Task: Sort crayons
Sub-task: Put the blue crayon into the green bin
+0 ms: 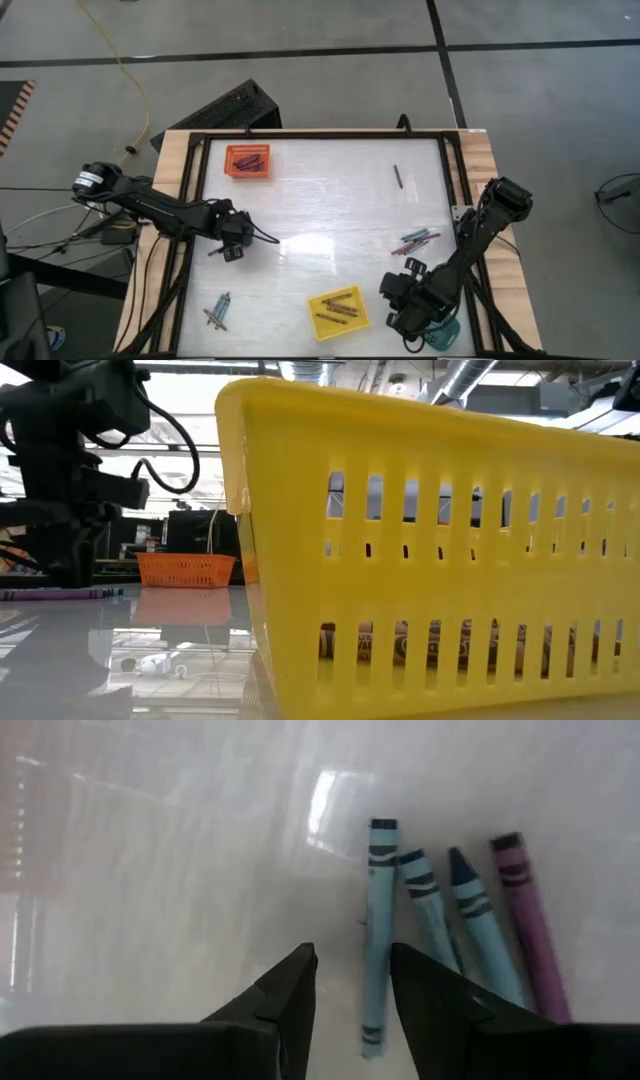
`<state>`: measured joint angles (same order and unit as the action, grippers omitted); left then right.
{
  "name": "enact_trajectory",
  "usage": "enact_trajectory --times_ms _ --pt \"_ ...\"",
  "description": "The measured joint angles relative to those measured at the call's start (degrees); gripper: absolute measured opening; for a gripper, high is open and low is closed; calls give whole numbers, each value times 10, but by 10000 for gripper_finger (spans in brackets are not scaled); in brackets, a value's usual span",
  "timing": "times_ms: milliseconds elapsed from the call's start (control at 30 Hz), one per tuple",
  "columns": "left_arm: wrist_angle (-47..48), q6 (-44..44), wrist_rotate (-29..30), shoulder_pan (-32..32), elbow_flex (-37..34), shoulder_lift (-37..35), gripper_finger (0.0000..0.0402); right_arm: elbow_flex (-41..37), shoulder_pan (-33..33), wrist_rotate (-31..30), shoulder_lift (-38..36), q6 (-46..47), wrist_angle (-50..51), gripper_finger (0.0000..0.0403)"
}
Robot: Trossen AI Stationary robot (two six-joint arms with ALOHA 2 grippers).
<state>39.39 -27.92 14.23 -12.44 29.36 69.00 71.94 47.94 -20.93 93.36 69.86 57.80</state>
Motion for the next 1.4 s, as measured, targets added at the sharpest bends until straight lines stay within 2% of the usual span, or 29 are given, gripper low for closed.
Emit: enact_trajectory --times_ms 333,433,567,633,767,967,1400 --pt "-26 46 -25 37 10 64 114 0 -1 0 0 -3 1 141" --pt "-30 53 -24 44 13 59 84 0 -8 0 0 -21 1 141" --pt "-44 70 -20 52 18 44 25 0 -30 -1 0 -55 0 141" --pt "-52 80 -7 55 17 42 10 0 -44 -1 0 -71 -1 141" --pt "-70 96 27 67 17 44 7 0 -64 -2 0 -100 -7 141" --pt "-83 127 30 90 17 44 2 0 -85 -4 0 -142 -16 141" --pt "-168 152 14 112 19 43 1 0 -157 -114 -25 -231 -49 141"
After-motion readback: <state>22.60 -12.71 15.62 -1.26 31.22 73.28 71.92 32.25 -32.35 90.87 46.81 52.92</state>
